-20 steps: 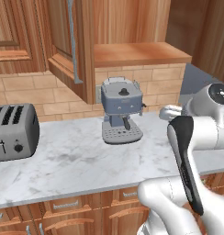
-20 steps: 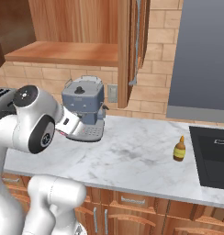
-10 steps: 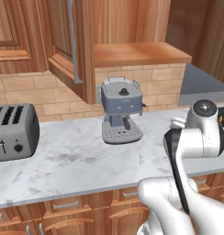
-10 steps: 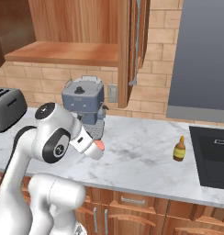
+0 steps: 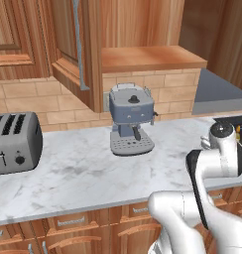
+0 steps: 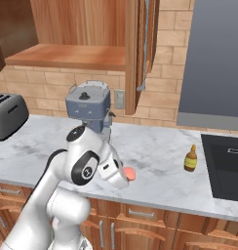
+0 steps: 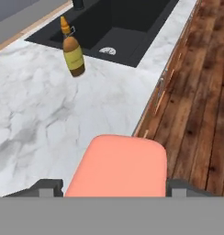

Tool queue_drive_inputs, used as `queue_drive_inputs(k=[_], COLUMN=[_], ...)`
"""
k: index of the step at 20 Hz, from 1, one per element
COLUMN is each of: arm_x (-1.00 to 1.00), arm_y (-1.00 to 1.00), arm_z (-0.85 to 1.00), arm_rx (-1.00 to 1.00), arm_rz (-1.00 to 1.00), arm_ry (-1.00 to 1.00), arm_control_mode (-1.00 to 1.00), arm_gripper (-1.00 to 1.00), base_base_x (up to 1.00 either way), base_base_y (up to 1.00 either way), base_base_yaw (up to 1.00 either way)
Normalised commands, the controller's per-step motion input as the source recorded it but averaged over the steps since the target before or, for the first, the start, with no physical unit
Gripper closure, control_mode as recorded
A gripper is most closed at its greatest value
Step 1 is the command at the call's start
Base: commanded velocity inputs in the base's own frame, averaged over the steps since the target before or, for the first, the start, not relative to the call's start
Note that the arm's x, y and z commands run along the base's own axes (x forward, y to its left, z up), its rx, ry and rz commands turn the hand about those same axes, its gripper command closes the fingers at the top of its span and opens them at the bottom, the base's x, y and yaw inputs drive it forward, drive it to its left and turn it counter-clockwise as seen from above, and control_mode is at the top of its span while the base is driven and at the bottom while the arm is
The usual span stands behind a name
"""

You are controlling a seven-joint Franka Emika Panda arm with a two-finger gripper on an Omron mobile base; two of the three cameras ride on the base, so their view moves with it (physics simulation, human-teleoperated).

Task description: Open the cabinet. Pick the bar soap and place it next to the sink. Then close the cabinet.

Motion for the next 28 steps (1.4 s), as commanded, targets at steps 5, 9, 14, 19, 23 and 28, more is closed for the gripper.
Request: queue_drive_inputs(k=[5, 9, 14, 19, 23, 28], arm_x=[0.28, 0.27, 0.33, 0.41, 0.37, 0.15], arm_y=[-0.71, -0.8, -0.77, -0.65, -0.58, -0.59], arm_z=[-0.1, -0.13, -0.2, -0.22, 0.0, -0.11], arm_rx=[0.0, 0.0, 0.0, 0.0, 0.05, 0.03], arm_rz=[-0.21, -0.17, -0.16, -0.13, -0.09, -0.07], arm_ry=[-0.01, 0.0, 0.0, 0.0, 0.0, 0.0], arm_control_mode=[-1.0, -1.0, -1.0, -1.0, -1.0, -1.0], arm_gripper=[1.0, 1.0, 1.0, 1.0, 1.0, 1.0], base_base_x=[0.0, 0.0, 0.0, 0.0, 0.0, 0.0], base_base_y=[0.0, 0.0, 0.0, 0.0, 0.0, 0.0], base_base_yaw=[0.0, 0.0, 0.0, 0.0, 0.0, 0.0])
